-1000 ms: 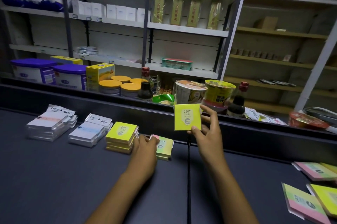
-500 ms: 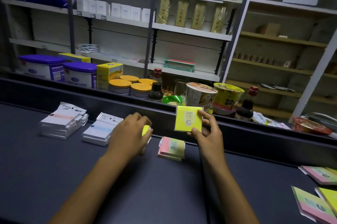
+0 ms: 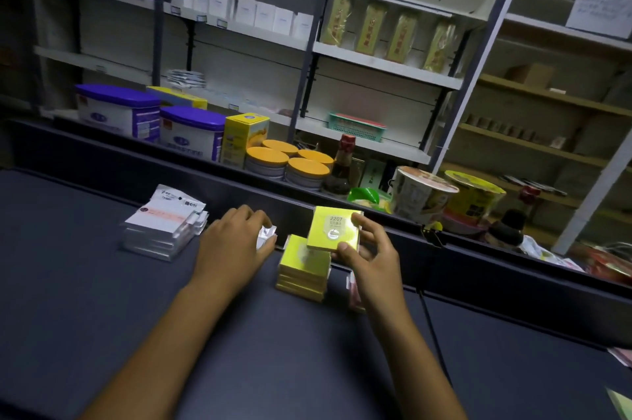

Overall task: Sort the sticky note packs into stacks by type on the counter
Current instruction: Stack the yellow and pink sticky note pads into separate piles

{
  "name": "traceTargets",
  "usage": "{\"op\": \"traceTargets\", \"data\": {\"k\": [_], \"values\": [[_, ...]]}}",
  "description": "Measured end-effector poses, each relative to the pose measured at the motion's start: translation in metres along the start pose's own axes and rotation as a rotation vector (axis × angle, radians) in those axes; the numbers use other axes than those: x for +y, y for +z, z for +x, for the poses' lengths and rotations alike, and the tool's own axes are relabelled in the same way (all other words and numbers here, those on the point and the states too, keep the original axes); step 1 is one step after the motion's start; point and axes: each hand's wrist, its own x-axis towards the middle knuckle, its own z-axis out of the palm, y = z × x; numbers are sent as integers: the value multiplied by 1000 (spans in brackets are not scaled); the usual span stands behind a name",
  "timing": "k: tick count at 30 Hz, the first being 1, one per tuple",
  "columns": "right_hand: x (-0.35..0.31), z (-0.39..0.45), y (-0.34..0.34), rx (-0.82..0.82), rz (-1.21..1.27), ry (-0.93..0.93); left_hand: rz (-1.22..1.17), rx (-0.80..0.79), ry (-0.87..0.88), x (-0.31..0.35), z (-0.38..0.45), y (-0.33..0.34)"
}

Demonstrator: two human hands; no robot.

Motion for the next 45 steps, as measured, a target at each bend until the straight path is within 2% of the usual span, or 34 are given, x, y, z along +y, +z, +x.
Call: {"op": "traceTargets", "data": {"k": [4,9,21,28,35,40,45], "values": [[10,6,14,-15,-31,32,-55,0,-8,-2,-1,1],[23,9,21,-45,-306,13,-79,5,-11,-3,-1,0],[35,8,17,-87,-728,1,-111,-17,-32,-3,-1,-1],[29,-2,12,-108,-709,-19,-136,-51,-36,3,-6,-5],[10,-23,-58,-166,-960,-81,-174,-86,58,43,-5,-21],[-12,-46,-129,-138,-1195,-39,-179,-163,154,110,-13,-31],[-36,-81,-199,-82,-1297,16,-211,-211,227,183,-35,-39]]}}
